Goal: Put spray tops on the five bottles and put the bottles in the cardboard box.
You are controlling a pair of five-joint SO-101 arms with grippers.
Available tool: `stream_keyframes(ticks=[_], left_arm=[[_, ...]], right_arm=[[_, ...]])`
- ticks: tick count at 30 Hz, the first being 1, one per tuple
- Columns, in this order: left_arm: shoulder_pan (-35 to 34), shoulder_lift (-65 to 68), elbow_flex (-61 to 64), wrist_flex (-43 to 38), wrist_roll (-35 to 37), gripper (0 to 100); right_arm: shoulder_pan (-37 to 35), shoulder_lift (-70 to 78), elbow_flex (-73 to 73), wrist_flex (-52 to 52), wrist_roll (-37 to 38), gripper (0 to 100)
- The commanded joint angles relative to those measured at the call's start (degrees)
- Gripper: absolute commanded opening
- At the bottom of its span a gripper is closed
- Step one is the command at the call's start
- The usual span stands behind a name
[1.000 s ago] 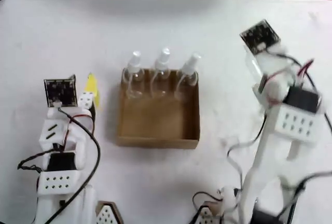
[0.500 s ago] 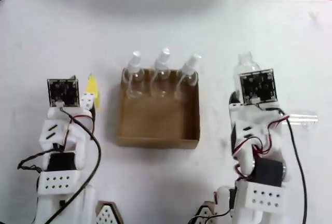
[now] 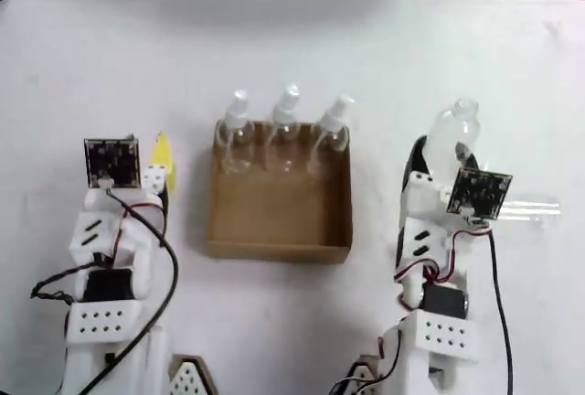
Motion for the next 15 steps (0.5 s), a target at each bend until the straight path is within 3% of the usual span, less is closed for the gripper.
stream_keyframes(ticks=[1,6,10,15], left_arm=[[-0.31,-1.01,-2.73,0.00,0.44,15],[-0.40,-1.01,-2.73,0.09,0.44,15],[-0.31,-1.01,-2.64,0.09,0.44,15],[-0.22,-0.92,-2.64,-0.18,0.44,15]], right_arm=[[0.31,9.63,-3.78,-6.73,-0.62,1.5],[3.56,32.22,-16.62,-9.45,-1.32,1.5],[4.53,48.92,-25.49,-9.80,-6.59,1.5],[4.53,58.59,-32.35,-14.55,-6.77,1.5]])
